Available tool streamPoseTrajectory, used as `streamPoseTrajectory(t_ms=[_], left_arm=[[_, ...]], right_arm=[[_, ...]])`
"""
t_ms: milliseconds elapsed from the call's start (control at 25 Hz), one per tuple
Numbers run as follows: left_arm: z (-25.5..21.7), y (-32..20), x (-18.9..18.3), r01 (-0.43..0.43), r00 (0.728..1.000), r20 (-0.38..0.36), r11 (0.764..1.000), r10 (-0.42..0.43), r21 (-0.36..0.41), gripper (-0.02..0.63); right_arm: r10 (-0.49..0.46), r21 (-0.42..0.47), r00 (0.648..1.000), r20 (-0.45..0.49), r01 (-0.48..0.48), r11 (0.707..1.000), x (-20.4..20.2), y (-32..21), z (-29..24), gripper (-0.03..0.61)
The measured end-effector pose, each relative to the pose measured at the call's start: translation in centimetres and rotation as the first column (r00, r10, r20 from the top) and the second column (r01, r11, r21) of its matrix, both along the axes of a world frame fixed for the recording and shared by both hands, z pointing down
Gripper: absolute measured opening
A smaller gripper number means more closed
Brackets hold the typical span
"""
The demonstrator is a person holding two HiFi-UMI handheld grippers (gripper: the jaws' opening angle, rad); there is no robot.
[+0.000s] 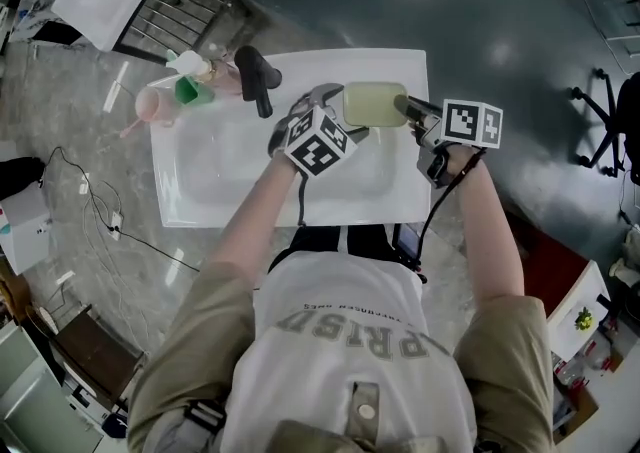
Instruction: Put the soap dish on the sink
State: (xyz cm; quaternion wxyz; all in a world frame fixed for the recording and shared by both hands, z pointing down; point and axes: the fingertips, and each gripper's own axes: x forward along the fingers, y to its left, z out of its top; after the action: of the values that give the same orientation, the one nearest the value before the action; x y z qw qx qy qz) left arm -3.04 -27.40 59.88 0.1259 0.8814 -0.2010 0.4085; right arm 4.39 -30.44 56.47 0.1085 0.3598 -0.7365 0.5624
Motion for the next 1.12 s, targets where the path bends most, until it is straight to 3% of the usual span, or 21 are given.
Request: streamPoseTrajectory(t_ms=[440,1120], left_arm=[[3.0,-2.4,-0.3,0.016,0.998,0.067,0.997,-0.011,-0.081,0.414],[6.3,-4.2,-1.4,0.021,0.978,0.207,0.993,0.003,-0.115,0.414]], right_arm=[[0.025,-0.066,1.000,-0.012,-0.025,0.998,-0.3,-2.5,3.1,0.071],[0.026,-0.138,0.997,-0.071,-0.036,0.990,-0.8,-4.5,5.7,0.071]])
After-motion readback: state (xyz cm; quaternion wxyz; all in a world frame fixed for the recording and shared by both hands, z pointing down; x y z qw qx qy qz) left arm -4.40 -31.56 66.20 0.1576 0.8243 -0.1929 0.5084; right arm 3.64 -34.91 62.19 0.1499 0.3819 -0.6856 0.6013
